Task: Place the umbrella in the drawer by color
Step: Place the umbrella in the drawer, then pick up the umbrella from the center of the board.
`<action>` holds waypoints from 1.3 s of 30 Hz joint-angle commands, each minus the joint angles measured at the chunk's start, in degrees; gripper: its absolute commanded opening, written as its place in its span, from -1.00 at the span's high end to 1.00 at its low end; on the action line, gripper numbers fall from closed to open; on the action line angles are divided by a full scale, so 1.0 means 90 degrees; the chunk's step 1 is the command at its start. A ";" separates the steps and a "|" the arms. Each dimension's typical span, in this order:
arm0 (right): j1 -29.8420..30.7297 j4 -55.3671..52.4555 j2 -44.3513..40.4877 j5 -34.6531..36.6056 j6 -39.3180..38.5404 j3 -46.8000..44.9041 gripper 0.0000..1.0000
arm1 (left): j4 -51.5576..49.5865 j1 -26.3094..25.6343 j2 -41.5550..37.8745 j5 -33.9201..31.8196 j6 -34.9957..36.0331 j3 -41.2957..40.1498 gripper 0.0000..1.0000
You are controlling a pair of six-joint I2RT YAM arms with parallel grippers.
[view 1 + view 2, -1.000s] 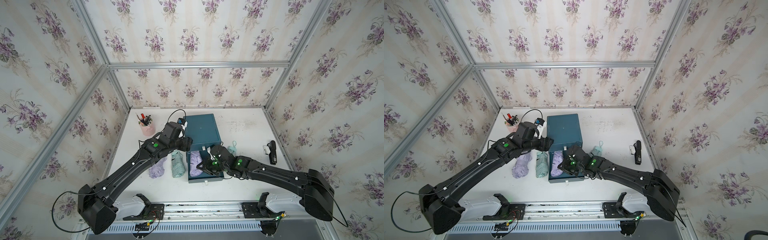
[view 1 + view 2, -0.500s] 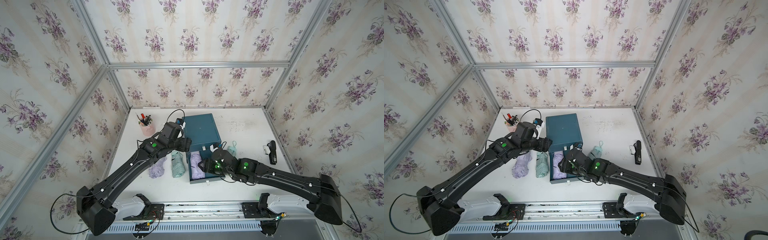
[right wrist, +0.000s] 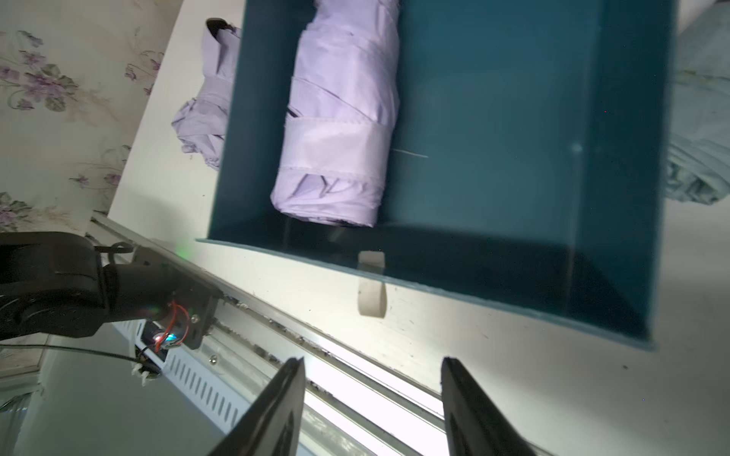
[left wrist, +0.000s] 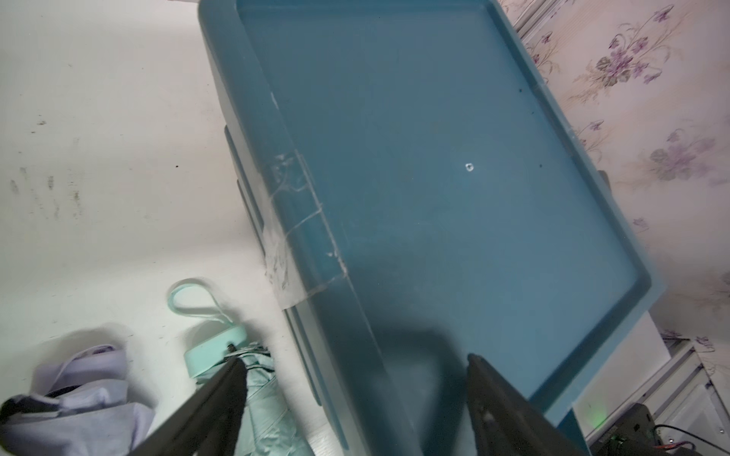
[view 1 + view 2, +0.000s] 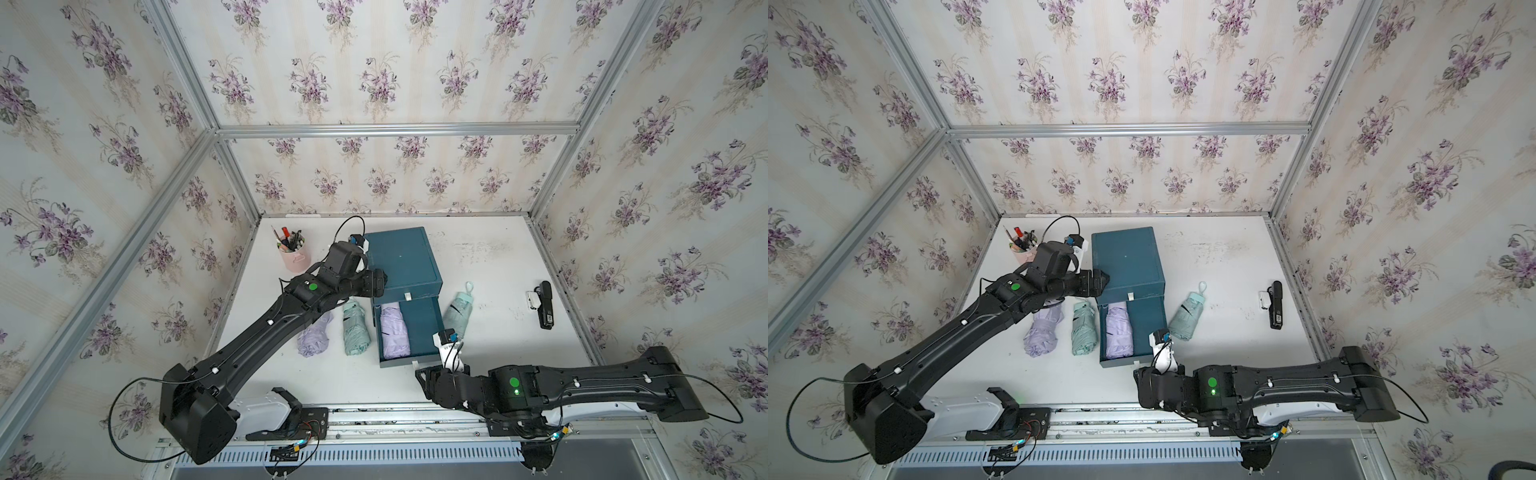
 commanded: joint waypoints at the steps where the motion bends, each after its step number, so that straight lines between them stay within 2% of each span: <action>1: 0.0040 0.0144 0.0147 0.0209 0.0258 -0.0087 -0.18 | -0.0298 0.0011 0.0118 0.0057 -0.0009 -0.0049 -0.57; 10: 0.0040 0.0548 0.0710 0.0148 0.0118 0.0031 -0.19 | -0.0559 0.0011 0.0120 -0.0307 0.0329 -0.0257 -0.27; 18: 0.0035 0.0508 0.1077 0.0078 -0.0102 0.0443 -0.18 | -0.0597 0.0011 0.0294 -0.0318 0.0696 -0.0217 -0.13; 21: 0.0040 0.0467 0.1096 0.0081 -0.0112 0.0504 -0.18 | -0.0570 0.0011 0.0368 -0.0324 0.0811 -0.0168 -0.12; 24: 0.0039 0.0500 0.1042 0.0060 -0.0120 0.0493 -0.18 | -0.0615 0.0008 0.0424 -0.0434 0.0927 -0.0107 0.00; 27: 0.0040 0.0554 0.0981 0.0039 -0.0189 0.0485 -0.17 | -0.0591 0.0016 0.0442 -0.0536 0.1057 -0.0122 0.03; 29: 0.0050 0.0574 0.0944 0.0028 -0.0257 0.0523 -0.17 | -0.0623 0.0006 0.0475 -0.0588 0.1124 -0.0123 0.01; 31: 0.0050 0.0579 0.0910 0.0038 -0.0328 0.0561 -0.17 | -0.0767 0.0011 0.0422 -0.0652 0.1065 -0.0075 -0.09; 32: 0.0055 0.0584 0.0900 0.0061 -0.0377 0.0590 -0.17 | -0.0855 0.0006 0.0310 -0.0690 0.1013 -0.0056 -0.21; 36: 0.0045 0.0302 0.0924 0.0297 -0.0509 0.0837 -0.17 | -0.1152 0.0014 -0.0457 -0.0985 0.0874 0.0027 -0.48; 39: 0.0049 0.0100 0.0895 0.0460 -0.0571 0.0997 -0.17 | -0.1808 0.0011 -0.1076 -0.1561 0.0770 0.0323 -0.64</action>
